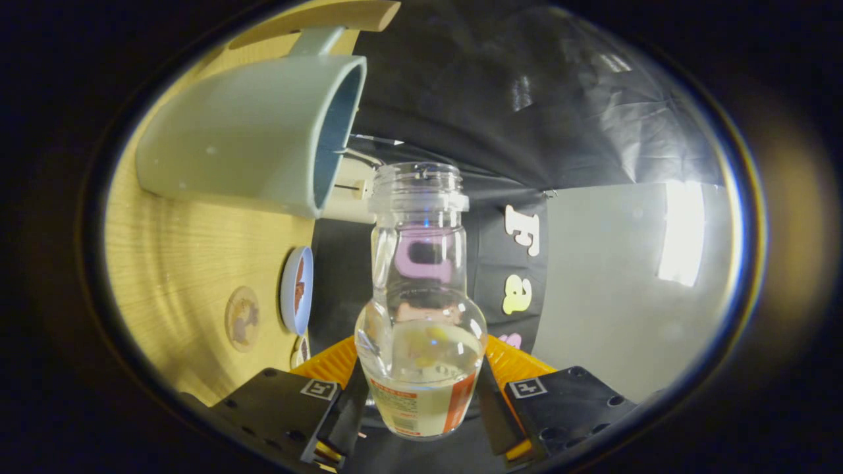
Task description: Take the bottle from table, then pour the juice into the cup, finally place the bottle on the coaster
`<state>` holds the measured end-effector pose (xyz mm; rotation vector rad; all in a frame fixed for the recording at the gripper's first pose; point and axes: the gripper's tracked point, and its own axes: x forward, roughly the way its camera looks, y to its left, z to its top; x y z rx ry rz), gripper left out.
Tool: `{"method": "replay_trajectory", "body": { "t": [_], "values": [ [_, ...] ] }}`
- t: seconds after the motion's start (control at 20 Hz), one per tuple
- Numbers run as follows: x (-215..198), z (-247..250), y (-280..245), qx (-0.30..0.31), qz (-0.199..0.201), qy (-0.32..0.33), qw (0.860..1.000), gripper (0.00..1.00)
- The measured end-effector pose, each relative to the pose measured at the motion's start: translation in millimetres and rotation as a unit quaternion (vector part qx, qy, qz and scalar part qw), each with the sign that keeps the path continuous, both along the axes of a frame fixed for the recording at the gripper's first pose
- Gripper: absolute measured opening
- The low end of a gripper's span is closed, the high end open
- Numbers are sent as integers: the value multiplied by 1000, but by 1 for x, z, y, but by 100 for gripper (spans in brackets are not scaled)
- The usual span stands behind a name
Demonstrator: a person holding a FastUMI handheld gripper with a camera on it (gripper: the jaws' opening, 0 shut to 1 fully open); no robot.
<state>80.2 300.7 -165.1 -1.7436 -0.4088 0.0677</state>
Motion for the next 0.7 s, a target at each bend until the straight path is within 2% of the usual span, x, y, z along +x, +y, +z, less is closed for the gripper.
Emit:
{"method": "replay_trajectory", "body": {
  "t": [0.7],
  "values": [
    [0,5,1,-11,11,-18,1000,78]
  ]
}}
